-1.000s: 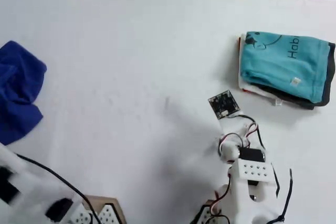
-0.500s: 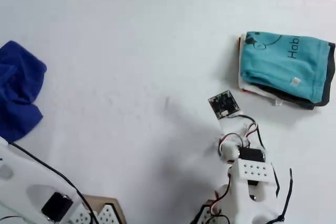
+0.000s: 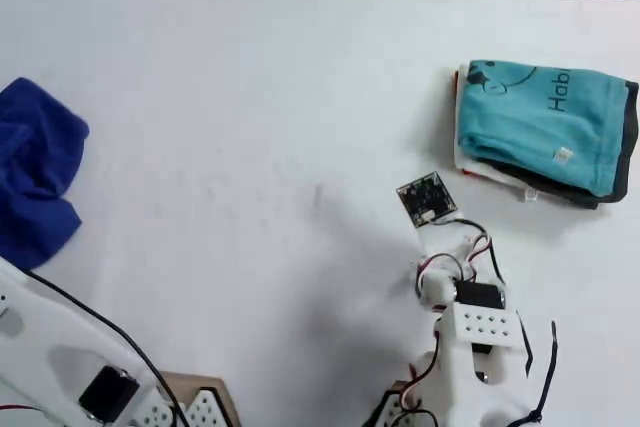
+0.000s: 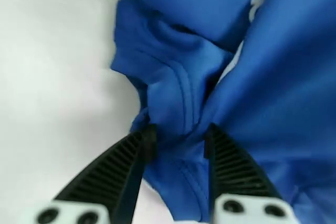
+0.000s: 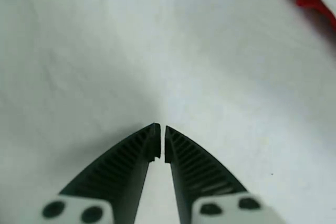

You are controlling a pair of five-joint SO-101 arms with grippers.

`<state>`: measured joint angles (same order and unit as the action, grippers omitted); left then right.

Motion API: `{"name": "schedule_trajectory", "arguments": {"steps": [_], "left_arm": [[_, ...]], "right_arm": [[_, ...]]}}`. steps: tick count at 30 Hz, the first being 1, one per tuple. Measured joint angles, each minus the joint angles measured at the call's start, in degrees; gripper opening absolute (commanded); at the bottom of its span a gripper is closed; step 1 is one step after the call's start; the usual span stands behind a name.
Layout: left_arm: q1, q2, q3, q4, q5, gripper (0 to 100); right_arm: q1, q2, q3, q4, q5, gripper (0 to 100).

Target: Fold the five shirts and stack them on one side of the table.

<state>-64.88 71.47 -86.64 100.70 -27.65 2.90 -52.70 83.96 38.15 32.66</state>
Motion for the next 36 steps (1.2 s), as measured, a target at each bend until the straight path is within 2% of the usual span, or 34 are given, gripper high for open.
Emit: {"name": "schedule_trajectory", "arguments": {"steps": [5, 9, 10, 19, 26, 31, 36], "left_arm": [[0.0, 2.0, -0.1, 0.0, -0.5, 16], [0.7, 2.5, -0.4, 0.1, -0.5, 1], [1.2, 2.5, -0.4, 0.1, -0.5, 4], [4.6, 1.8, -1.0, 0.7, -0.5, 3], [9.1, -11.1, 0.3, 0.7, 1.1, 3], [13.3, -25.4, 12.0, 0.7, 7.8, 3], [22.6, -44.6, 33.9, 0.7, 10.1, 3]], "right_arm": [[0.0, 0.0, 0.0, 0.0, 0.0, 1.9], [0.0, 0.0, 0.0, 0.0, 0.0, 1.9], [0.0, 0.0, 0.0, 0.0, 0.0, 1.9], [0.0, 0.0, 0.0, 0.0, 0.0, 1.9], [0.0, 0.0, 0.0, 0.0, 0.0, 1.9], [0.0, 0.0, 0.0, 0.0, 0.0, 1.9], [0.0, 0.0, 0.0, 0.0, 0.0, 1.9]]}}
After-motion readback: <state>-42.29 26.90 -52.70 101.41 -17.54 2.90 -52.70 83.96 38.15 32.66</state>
